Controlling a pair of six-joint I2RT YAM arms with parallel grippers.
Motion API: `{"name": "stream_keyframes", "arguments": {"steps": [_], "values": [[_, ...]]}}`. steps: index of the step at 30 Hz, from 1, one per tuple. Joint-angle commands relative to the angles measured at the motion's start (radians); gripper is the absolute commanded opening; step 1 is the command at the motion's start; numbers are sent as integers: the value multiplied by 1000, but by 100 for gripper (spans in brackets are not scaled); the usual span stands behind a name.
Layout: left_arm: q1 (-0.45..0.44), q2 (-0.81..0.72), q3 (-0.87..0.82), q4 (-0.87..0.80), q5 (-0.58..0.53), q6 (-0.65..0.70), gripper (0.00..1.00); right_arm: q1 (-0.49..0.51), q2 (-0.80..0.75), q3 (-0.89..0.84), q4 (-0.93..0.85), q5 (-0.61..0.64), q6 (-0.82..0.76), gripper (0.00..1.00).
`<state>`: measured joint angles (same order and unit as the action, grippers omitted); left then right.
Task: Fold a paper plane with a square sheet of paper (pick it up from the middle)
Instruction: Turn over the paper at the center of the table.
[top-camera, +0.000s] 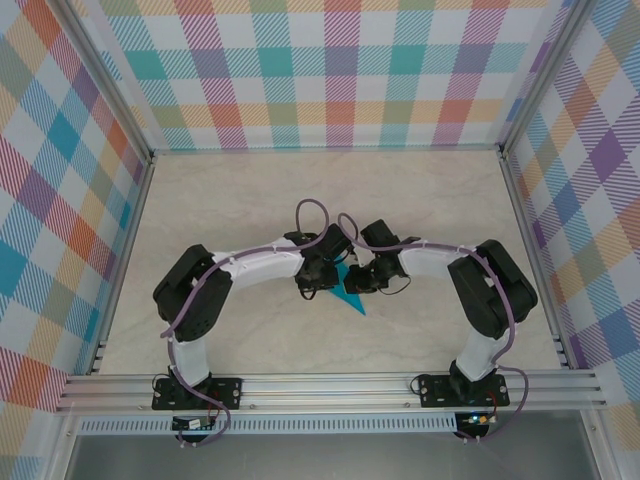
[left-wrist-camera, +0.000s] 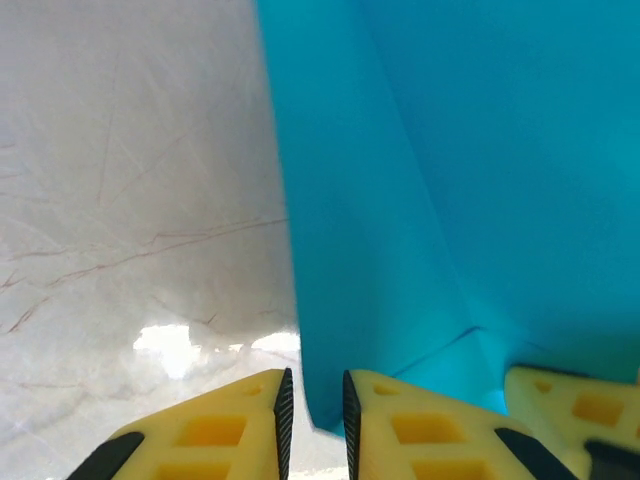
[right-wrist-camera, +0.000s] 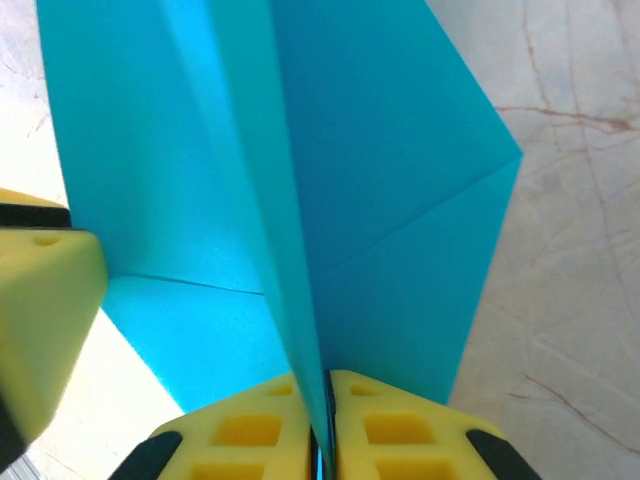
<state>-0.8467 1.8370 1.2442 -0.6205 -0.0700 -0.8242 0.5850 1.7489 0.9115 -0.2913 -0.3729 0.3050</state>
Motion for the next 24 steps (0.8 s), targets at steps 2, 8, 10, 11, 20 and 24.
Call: {"name": "stream_keyframes", "arguments": {"steps": [2,8,10,11,20,24], "values": [[-5,-172,-71,47,-47,-36,25,11,-32,48,-59,75,4,6],[-3,-374,-191,3,-187,-90,30,15,-73,150,-181,295,94,1],[1,-424,-234,-12,-225,-113,31,16,-55,194,-222,354,125,2],[4,-449,-258,-17,-238,-124,31,19,-37,224,-253,387,145,1],[25,-592,-403,-16,-284,-200,35,71,178,471,-434,511,215,4],[35,-624,-426,-12,-287,-203,35,85,241,519,-465,542,239,7]]}}
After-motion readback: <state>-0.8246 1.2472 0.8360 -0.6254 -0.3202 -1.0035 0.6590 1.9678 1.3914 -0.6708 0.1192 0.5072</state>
